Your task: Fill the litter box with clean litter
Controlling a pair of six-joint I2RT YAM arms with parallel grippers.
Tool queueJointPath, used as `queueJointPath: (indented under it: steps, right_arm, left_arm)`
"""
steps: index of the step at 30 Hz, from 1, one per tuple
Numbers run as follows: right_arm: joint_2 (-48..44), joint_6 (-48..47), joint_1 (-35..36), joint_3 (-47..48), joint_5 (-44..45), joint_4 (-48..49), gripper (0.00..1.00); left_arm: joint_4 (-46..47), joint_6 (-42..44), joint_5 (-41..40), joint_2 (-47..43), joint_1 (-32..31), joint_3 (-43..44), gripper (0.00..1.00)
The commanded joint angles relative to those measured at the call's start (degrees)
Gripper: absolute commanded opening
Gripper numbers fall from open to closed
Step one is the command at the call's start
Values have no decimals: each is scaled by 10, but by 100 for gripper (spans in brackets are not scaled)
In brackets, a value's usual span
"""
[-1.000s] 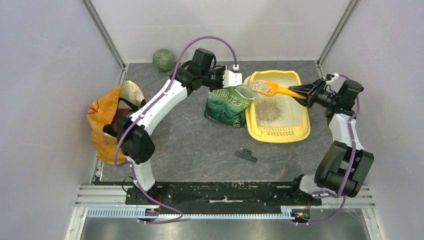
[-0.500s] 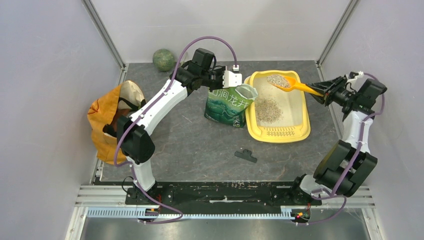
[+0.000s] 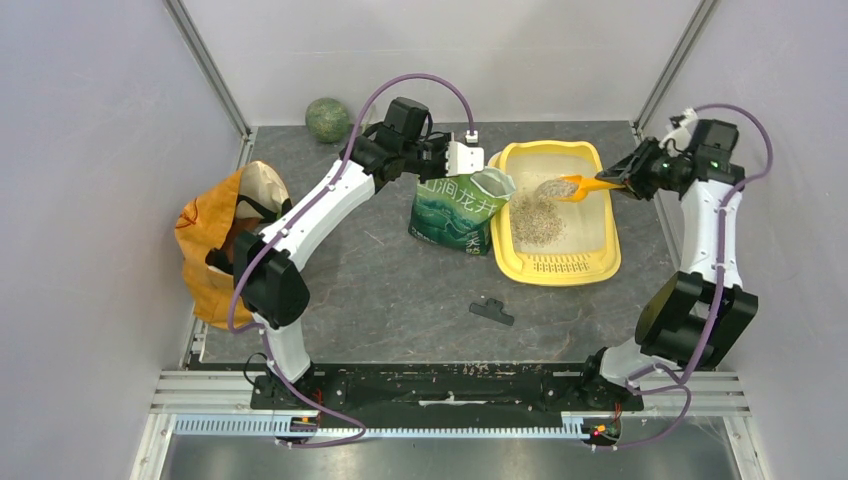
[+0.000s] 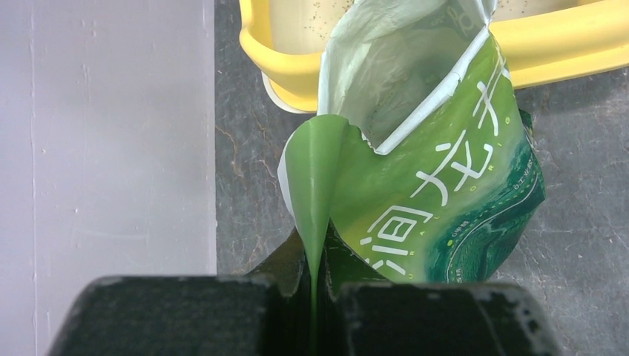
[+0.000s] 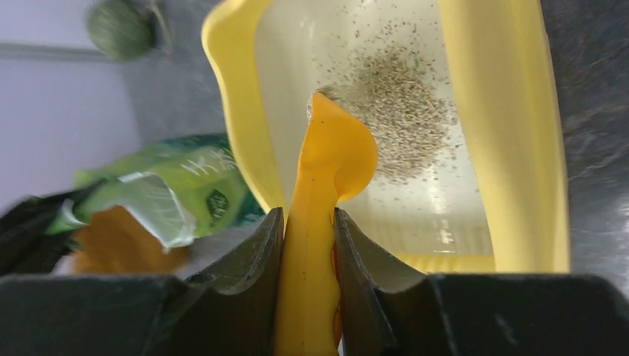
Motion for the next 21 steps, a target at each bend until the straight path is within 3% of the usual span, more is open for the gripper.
queueJointPath:
  steps: [1, 6, 12, 16, 21]
  right_arm:
    - [-9, -174, 69, 83, 155, -108, 0]
    - [-23, -296, 145, 112, 274, -137, 0]
    - [-40, -386, 203, 122, 338, -137, 0]
    - [-32, -379, 204, 150, 316, -152, 0]
    - [-26, -335, 204, 176, 227, -164, 0]
  left_arm:
    - [63, -19, -12, -34, 7, -24, 2]
    - [83, -38, -16, -57, 9, -57, 2]
    - [95, -57, -24, -76, 13, -79, 2]
    - [94, -71, -35, -85, 16, -82, 2]
    - [89, -78, -37, -108, 29, -90, 2]
